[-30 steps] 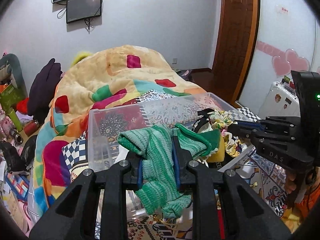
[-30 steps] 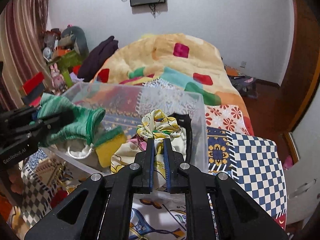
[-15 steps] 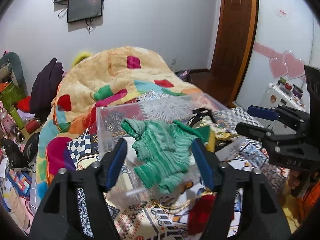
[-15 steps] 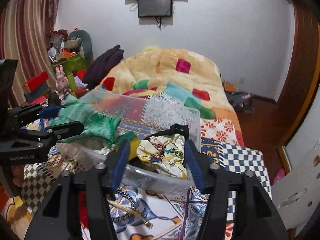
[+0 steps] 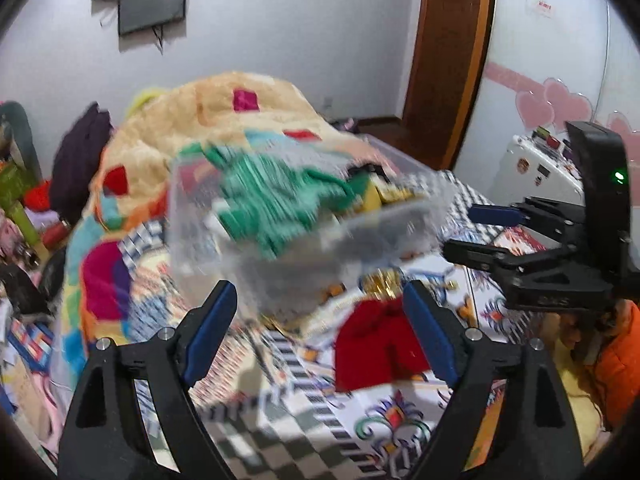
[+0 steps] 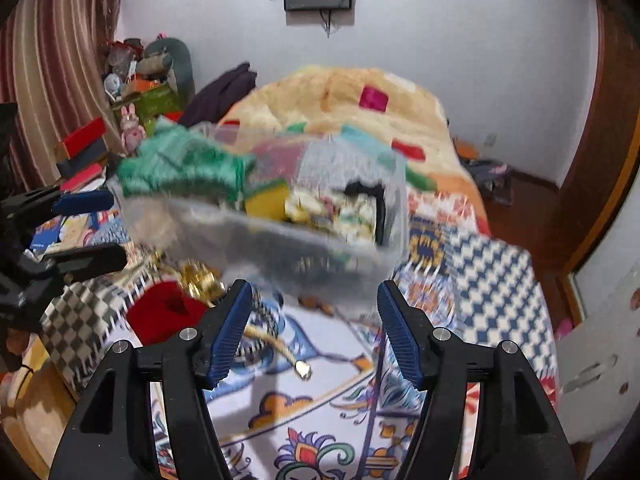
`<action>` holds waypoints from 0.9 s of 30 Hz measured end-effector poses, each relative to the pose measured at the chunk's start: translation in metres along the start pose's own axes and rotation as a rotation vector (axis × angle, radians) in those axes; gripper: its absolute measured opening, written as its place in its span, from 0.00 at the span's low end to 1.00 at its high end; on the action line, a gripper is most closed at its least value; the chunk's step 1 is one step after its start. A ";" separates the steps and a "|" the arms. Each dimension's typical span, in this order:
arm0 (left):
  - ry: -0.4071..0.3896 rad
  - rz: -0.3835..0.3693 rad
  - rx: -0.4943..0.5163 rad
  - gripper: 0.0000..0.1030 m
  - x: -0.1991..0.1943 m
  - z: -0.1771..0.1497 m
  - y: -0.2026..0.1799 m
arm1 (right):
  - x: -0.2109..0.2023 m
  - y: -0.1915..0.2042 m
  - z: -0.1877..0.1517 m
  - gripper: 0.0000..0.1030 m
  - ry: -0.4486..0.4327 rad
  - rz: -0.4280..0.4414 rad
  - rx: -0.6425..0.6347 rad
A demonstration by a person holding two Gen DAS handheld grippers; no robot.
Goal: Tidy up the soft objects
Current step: 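Drop the glove from the left tool into the box while the right tool drops the scrunchie in, then grasp the red velvet pouch with the left tool while the right tool grasps the beaded bracelet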
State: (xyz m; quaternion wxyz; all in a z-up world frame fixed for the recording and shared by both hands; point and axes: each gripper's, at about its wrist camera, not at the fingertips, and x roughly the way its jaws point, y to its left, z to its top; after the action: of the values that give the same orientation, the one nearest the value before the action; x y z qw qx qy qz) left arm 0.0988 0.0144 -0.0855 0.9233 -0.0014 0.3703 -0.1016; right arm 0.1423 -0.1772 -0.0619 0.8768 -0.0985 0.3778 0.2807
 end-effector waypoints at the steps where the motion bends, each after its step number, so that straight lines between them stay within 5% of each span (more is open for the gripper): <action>1: 0.017 -0.007 0.003 0.83 0.005 -0.003 -0.002 | 0.005 -0.001 -0.002 0.60 0.017 0.004 0.006; 4: 0.059 -0.005 0.017 0.82 0.020 -0.008 -0.007 | 0.021 -0.002 -0.006 0.60 0.066 0.019 0.013; 7: 0.102 -0.038 0.004 0.71 0.033 -0.010 -0.008 | 0.033 0.000 -0.007 0.58 0.098 0.048 0.015; 13: 0.195 -0.091 -0.007 0.38 0.050 -0.012 -0.010 | 0.052 0.011 -0.005 0.41 0.157 0.083 -0.023; 16: 0.188 -0.094 0.007 0.23 0.048 -0.014 -0.012 | 0.053 0.018 -0.007 0.34 0.164 0.090 -0.048; 21: 0.155 -0.095 -0.018 0.11 0.039 -0.023 -0.008 | 0.052 0.022 -0.010 0.17 0.161 0.097 -0.058; 27: 0.054 -0.033 -0.045 0.06 0.006 -0.025 0.003 | 0.047 0.012 -0.014 0.08 0.148 0.049 -0.036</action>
State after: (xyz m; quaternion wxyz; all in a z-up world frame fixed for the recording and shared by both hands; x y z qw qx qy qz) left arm 0.0862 0.0177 -0.1083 0.9109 -0.0254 0.3974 -0.1083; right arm 0.1532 -0.1534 -0.1048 0.8374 -0.1253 0.4390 0.3007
